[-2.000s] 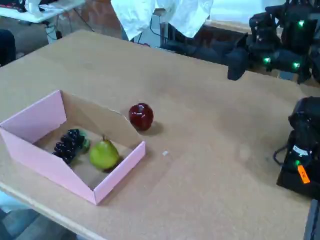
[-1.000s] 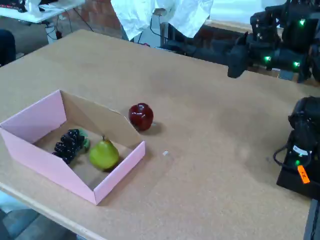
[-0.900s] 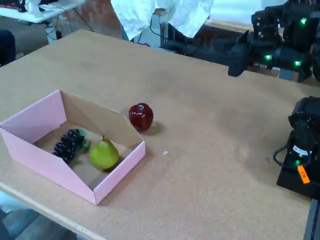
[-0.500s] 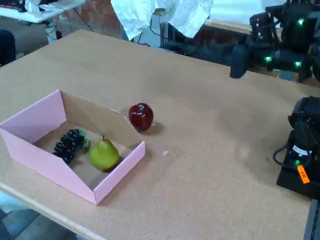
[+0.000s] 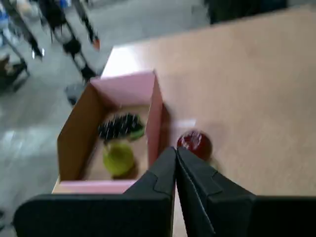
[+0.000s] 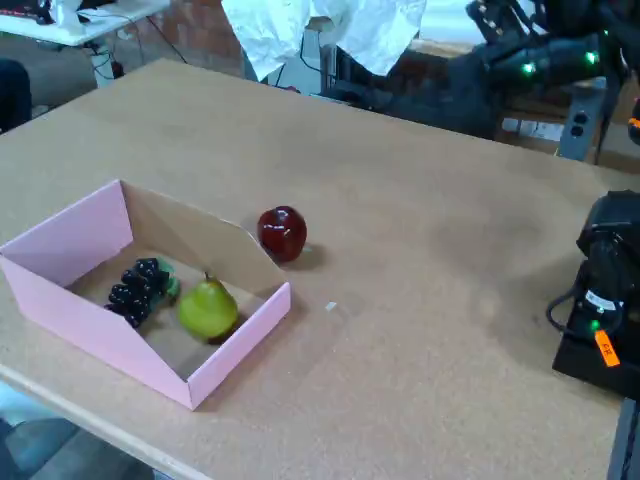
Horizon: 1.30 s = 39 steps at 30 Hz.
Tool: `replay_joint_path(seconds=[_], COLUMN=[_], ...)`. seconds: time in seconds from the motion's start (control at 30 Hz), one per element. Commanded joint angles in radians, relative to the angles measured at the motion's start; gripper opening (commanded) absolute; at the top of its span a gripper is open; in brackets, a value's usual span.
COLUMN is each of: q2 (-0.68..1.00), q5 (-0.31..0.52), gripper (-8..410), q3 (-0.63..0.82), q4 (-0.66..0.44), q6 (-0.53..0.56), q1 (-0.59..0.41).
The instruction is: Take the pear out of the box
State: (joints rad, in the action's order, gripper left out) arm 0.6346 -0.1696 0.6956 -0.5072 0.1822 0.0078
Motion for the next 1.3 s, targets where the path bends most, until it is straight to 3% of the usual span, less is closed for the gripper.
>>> replay_joint_path(seconds=[0.0, 0.3, 0.9, 1.27], q2=[0.136, 0.417, 0.881, 1.098], q5=[-0.060, -0.055, 0.172, 0.181], gripper=[0, 0, 0, 0], q3=[0.102, 0.243, 0.652, 0.826], q4=[-0.105, -0.246, -0.550, -0.588], q6=[-0.023, -0.083, -0.154, -0.183], q1=[0.020, 0.153, 0.379, 0.440])
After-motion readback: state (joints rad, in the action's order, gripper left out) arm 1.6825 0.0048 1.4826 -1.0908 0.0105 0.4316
